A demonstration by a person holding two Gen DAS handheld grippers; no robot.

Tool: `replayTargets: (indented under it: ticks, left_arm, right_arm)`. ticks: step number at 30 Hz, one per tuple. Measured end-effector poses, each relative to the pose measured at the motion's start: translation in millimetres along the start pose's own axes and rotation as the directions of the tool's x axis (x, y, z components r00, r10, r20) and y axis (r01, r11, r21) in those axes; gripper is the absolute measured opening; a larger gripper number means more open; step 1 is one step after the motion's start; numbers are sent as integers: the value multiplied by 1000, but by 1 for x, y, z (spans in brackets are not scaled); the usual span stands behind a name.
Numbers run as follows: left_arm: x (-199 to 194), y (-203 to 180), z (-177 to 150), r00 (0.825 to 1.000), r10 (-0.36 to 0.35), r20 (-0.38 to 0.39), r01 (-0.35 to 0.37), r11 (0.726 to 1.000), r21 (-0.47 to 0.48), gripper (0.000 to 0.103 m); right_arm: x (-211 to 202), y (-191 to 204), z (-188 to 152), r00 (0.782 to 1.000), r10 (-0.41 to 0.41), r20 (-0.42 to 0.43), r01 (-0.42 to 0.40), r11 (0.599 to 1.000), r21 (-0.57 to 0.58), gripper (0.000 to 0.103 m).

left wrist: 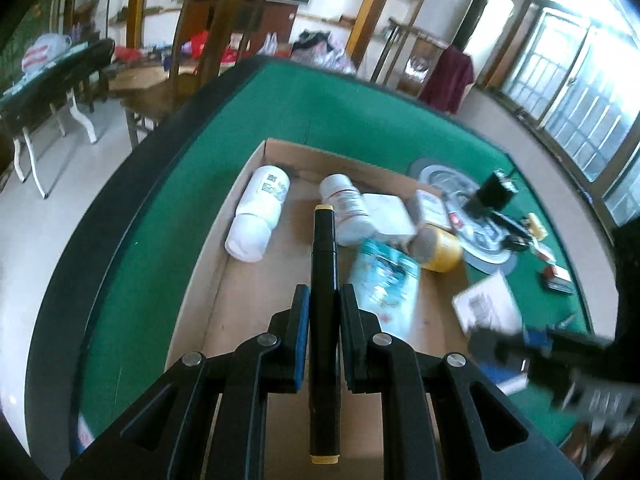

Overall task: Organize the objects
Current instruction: 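Carry the marker and barcode box into the cardboard box and release both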

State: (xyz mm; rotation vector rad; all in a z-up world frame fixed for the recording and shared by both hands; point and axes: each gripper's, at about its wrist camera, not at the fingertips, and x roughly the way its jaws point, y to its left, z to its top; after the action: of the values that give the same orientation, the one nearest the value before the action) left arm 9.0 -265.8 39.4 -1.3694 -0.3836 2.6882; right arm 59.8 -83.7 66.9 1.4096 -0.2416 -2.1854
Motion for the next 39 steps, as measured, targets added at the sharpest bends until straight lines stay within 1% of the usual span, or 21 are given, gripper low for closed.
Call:
replayTargets:
  ticks: [4,8,12,14,16,19,23,25,26,27,28,29,30,31,32,33,35,39]
  left_arm:
    - [18,3,12,999,19,-39,-19,1000,6,12]
    - [30,7,18,998,27,-53,-27,1000,-3,12]
    - [37,13,15,997,28,-67,-30,999,-28,12]
    - [38,16,15,997,16,-80,-20,999,-48,12]
    - [37,19,15,997,11,-77,-16,998,-63,12]
    - [36,21,14,997,13,-73,-19,997,-70,12]
    - [35,26,12,998,0,-69,-7,994,-105,13]
    - [31,29,11,998,-21,-67,12,992,-128,14]
    - [27,29,12,998,-30,-61,22,991,-135,16]
    - [23,30,11,998,-38,-52,31,990,-137,24]
    - [18,29,11,998,-47,-41,41,989,-139,36]
    - [14,28,11,998,-54,-30,49,989,-141,42]
    - [8,28,10,998,-63,-14,60,988,-146,52]
    - [2,28,8,998,-69,4,69,986,-153,58]
    - [-2,29,8,997,-71,14,73,984,-163,61]
    - [-6,30,8,997,-73,22,75,982,-175,64]
    - [-13,32,3,996,-82,28,86,976,-199,64]
    - [-27,31,-9,995,-87,44,95,974,-208,64]
  right_arm:
    - [25,8,4,999,-34,-28,34,999,-8,32]
    - [37,14,7,995,-96,-24,95,995,-35,32]
    - [40,15,9,987,-160,0,159,987,-35,32]
    - [39,14,12,982,-188,16,189,982,-24,32]
    - [40,14,13,976,-214,38,214,977,-7,32]
    - [43,14,13,962,-269,51,270,963,3,32]
    - [46,17,14,951,-304,58,304,953,6,32]
    - [47,16,15,948,-313,55,312,950,20,32]
    - [48,16,15,948,-312,53,311,950,25,32]
    - [49,16,15,949,-310,52,309,951,31,33]
    - [47,15,15,951,-303,55,301,953,38,35]
    - [46,16,14,954,-294,60,292,956,40,39]
    - [44,16,14,957,-283,68,281,959,41,44]
    - [42,17,14,957,-278,81,275,960,41,49]
    - [39,18,13,954,-285,92,282,958,43,55]
    - [35,18,12,951,-288,109,285,958,43,56]
    - [26,20,11,948,-285,139,283,959,35,57]
    - [8,23,6,935,-301,187,305,952,7,57]
